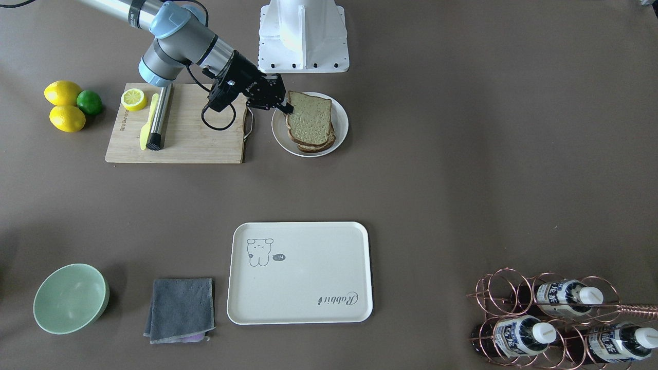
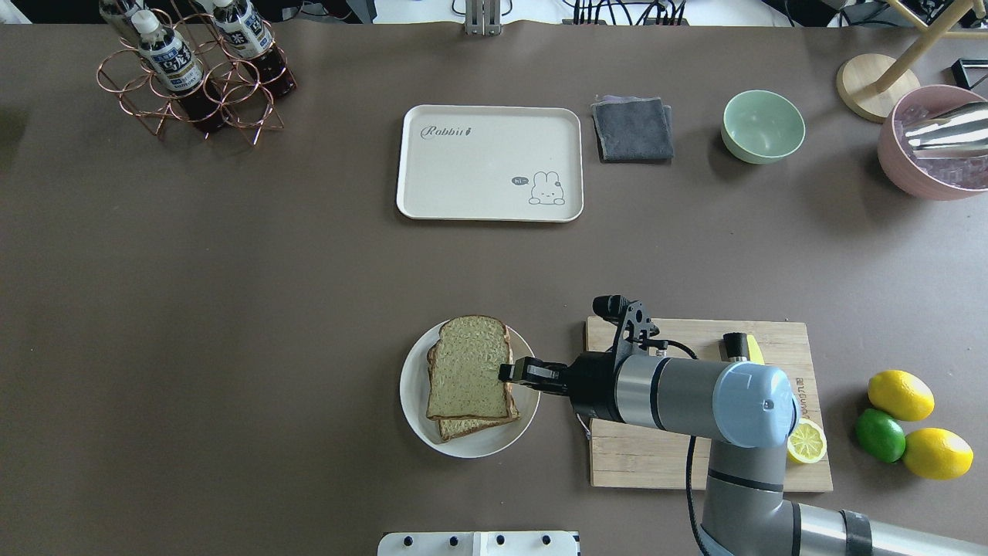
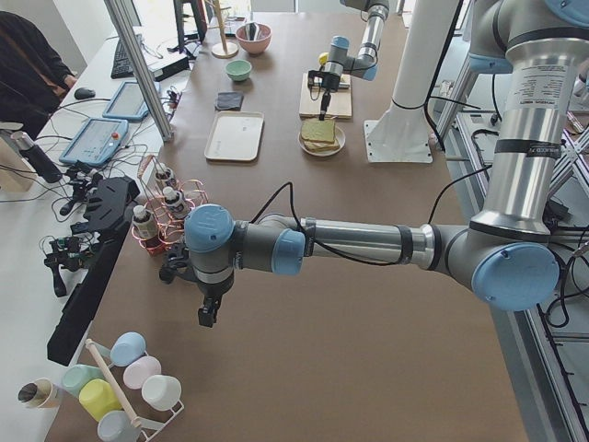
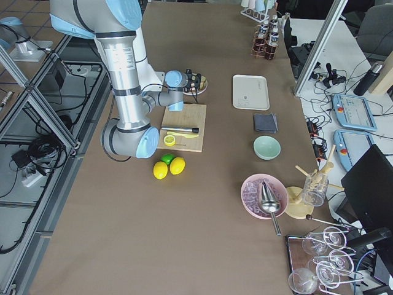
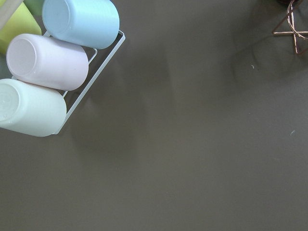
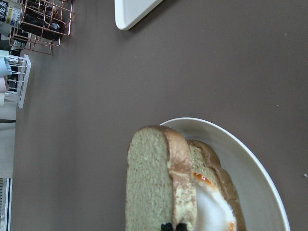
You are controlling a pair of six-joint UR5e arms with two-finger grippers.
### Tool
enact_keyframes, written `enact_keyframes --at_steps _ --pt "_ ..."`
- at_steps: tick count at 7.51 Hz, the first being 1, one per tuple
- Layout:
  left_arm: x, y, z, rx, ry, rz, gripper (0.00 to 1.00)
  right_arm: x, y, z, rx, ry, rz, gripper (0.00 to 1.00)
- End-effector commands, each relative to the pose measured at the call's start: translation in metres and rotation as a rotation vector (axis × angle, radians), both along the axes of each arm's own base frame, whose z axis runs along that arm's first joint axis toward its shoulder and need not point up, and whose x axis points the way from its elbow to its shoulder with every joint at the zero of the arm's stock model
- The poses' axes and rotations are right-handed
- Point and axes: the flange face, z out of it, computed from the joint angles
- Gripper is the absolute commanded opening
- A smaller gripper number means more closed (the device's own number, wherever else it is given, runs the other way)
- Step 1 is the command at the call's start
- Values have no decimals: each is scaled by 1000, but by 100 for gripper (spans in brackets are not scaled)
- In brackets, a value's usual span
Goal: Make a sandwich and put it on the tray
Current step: 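Lower the bread slice onto the egg toast and release it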
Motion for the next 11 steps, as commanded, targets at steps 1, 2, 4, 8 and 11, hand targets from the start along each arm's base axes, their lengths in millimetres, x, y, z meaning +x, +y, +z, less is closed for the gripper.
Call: enact_keyframes --at_steps 1,2,4,8,11 --pt "0 -9 -7 6 0 -1 98 -3 1 7 -6 13 -3 0" --pt "-1 -12 -10 11 -1 -1 98 -4 3 9 -8 14 -6 0" --pt "-1 -15 -9 8 0 -1 98 -7 8 5 -9 8 -2 0" --pt "-1 -17 -3 0 0 -1 98 -16 24 7 -10 11 11 0" --pt "-1 -22 -7 3 -2 -1 98 -10 14 9 -12 10 27 60"
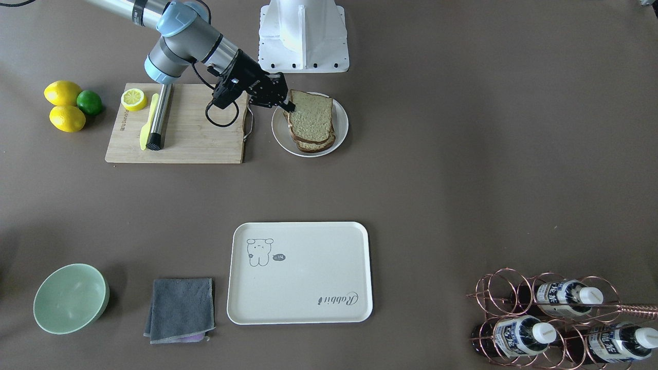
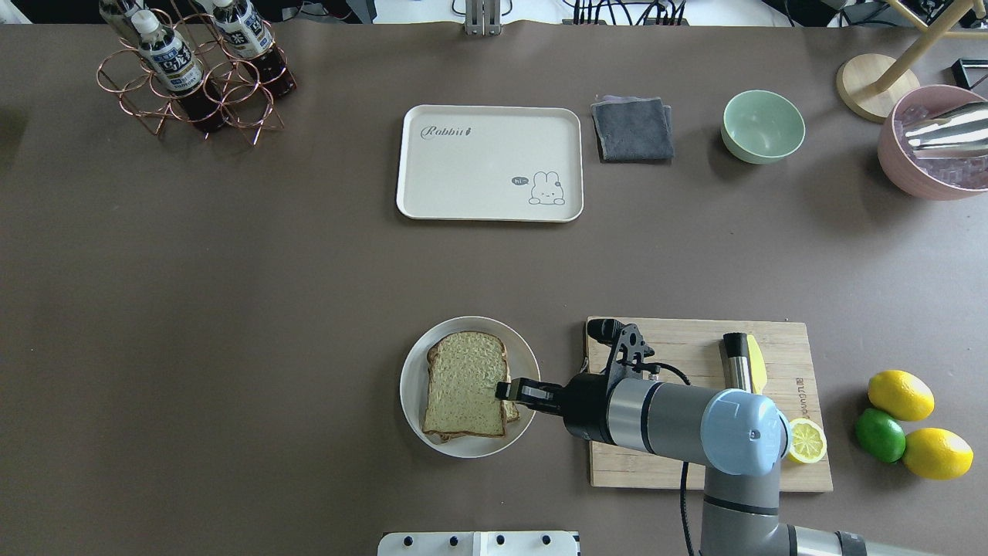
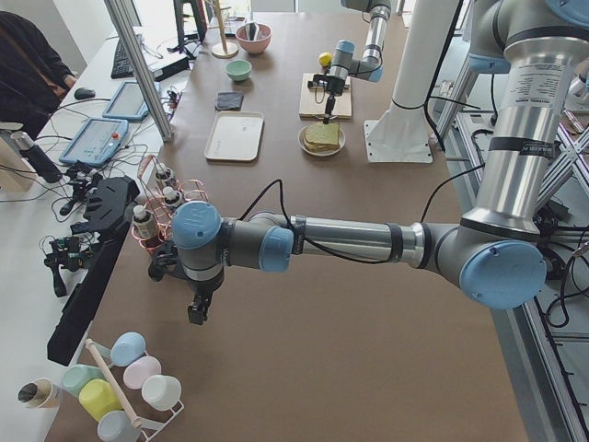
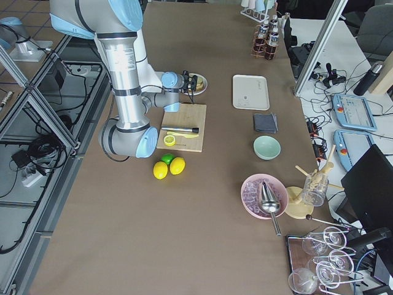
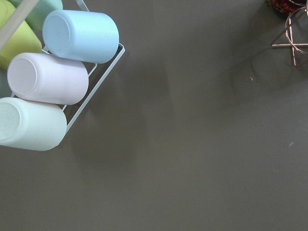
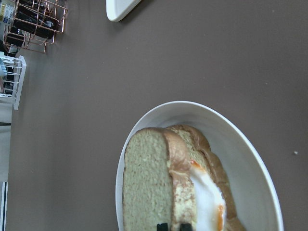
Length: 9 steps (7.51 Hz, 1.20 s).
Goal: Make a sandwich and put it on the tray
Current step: 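Lower the bread slice onto the egg toast and release it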
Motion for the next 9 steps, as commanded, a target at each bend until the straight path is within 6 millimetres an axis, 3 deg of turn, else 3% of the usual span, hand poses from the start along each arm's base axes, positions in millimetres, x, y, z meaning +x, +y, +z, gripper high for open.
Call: enact_keyframes --at_steps 1,2,5,8,9 --pt "0 -3 -3 3 1 0 98 4 -7 2 -7 2 13 88" --pt "0 -3 -2 0 1 -1 98 5 -8 0 -16 -5 15 99" --pt "0 -2 -2 -4 5 -1 98 25 -24 -15 -10 -23 21 99" --pt "0 -2 -2 -4 8 -1 98 69 -43 -70 -64 144 4 99" --pt "0 -3 -6 3 9 -2 98 90 -68 -71 -87 201 14 99"
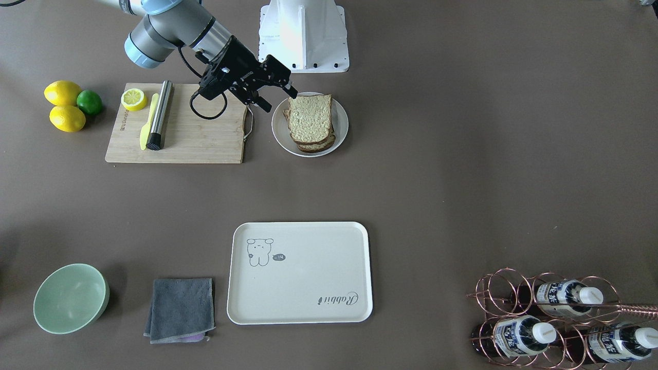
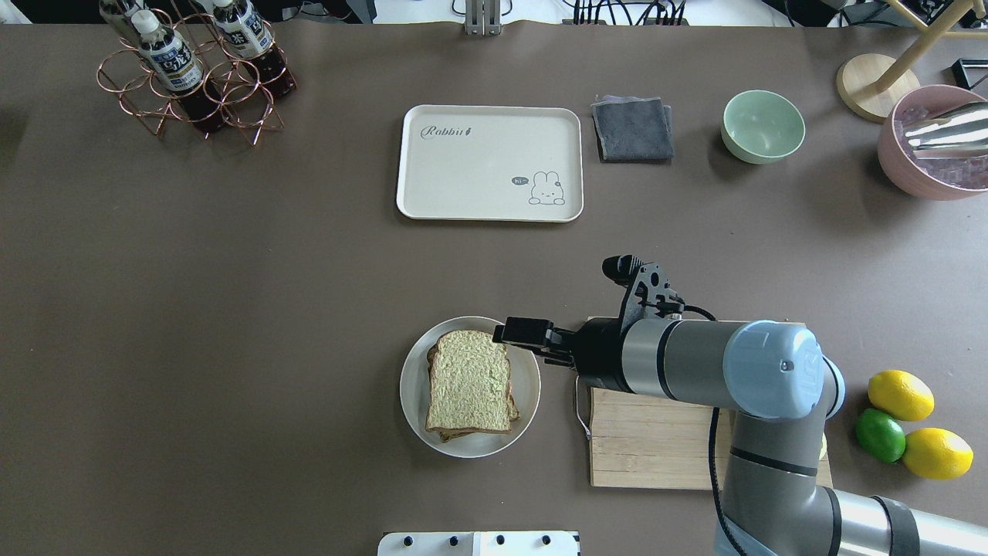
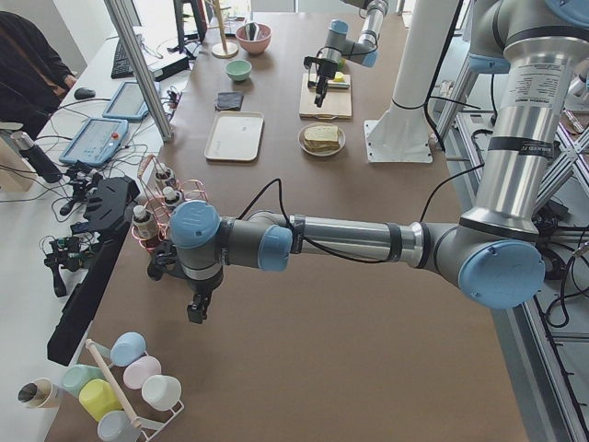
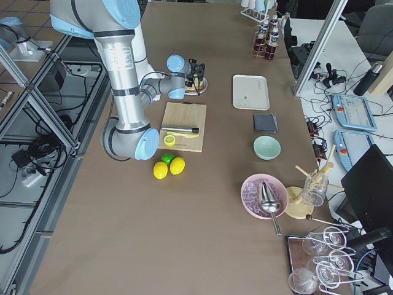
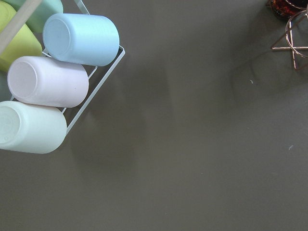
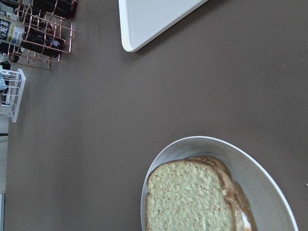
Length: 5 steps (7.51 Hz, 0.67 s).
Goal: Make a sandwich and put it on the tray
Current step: 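Withdraw the right gripper toward the green bowl while the left arm reaches toward the plate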
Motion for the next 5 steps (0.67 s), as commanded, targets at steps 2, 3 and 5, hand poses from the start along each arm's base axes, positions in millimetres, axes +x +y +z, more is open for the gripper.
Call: enact_keyframes --at_steps 2,3,5 --pt "45 -20 -44 25 24 14 98 79 -82 2 -21 209 0 99" --pt "98 -19 -87 10 59 12 98 95 -98 8 -26 246 -16 99" --pt "200 4 -176 -16 136 1 98 125 -122 28 1 328 -39 99"
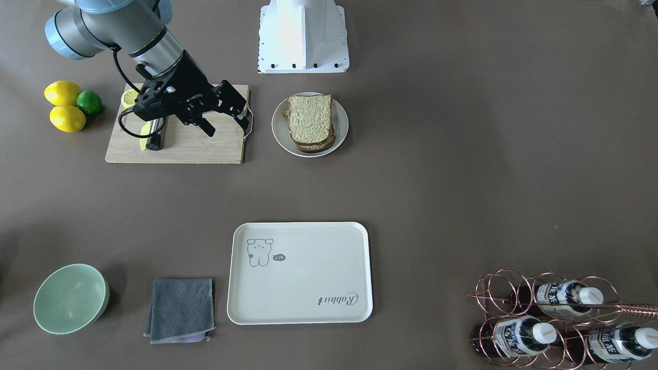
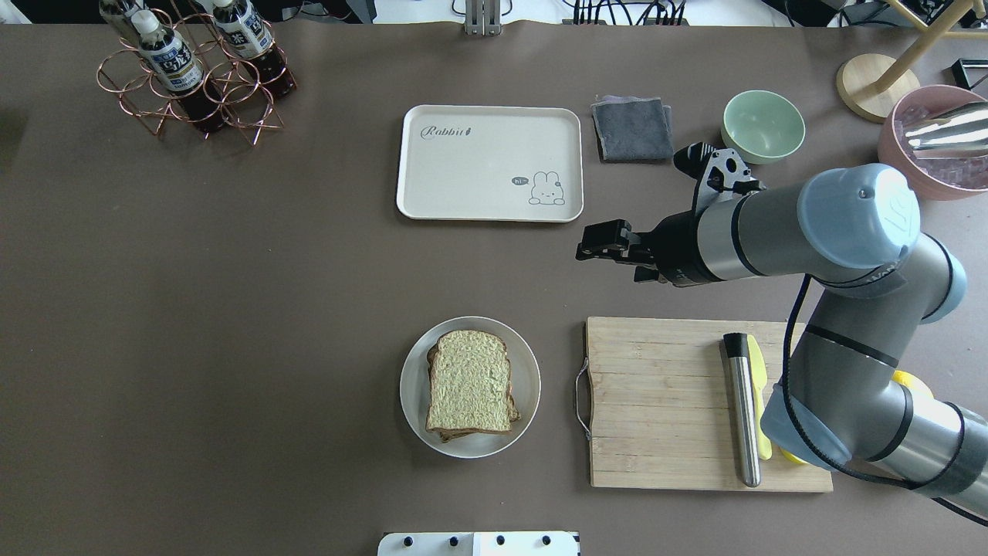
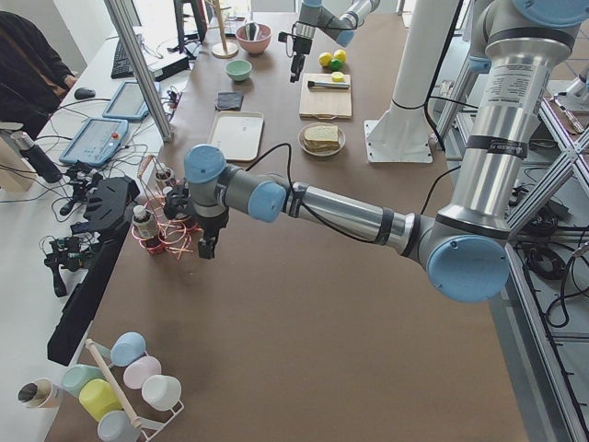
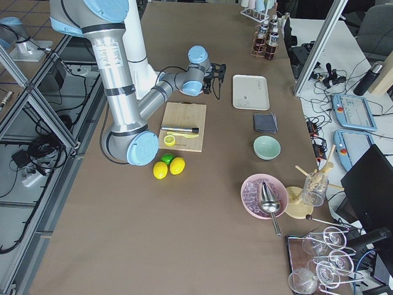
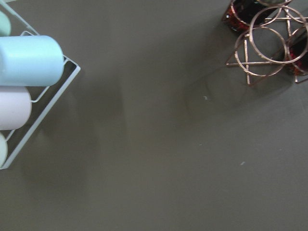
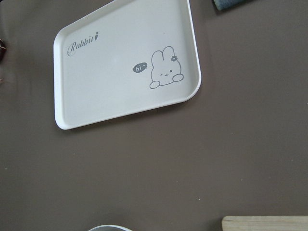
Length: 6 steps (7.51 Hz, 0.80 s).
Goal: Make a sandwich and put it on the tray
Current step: 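Withdraw the right gripper toward the green bowl while the left arm reaches toward the plate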
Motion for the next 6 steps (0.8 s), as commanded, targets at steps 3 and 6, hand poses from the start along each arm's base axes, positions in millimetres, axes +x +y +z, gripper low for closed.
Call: enact_keyframes --at_steps 3,6 --pt "258 70 -132 151 203 -88 98 49 -28 37 49 109 -34 99" --pt "407 85 -260 229 344 -165 98 58 -35 39 44 112 -37 99"
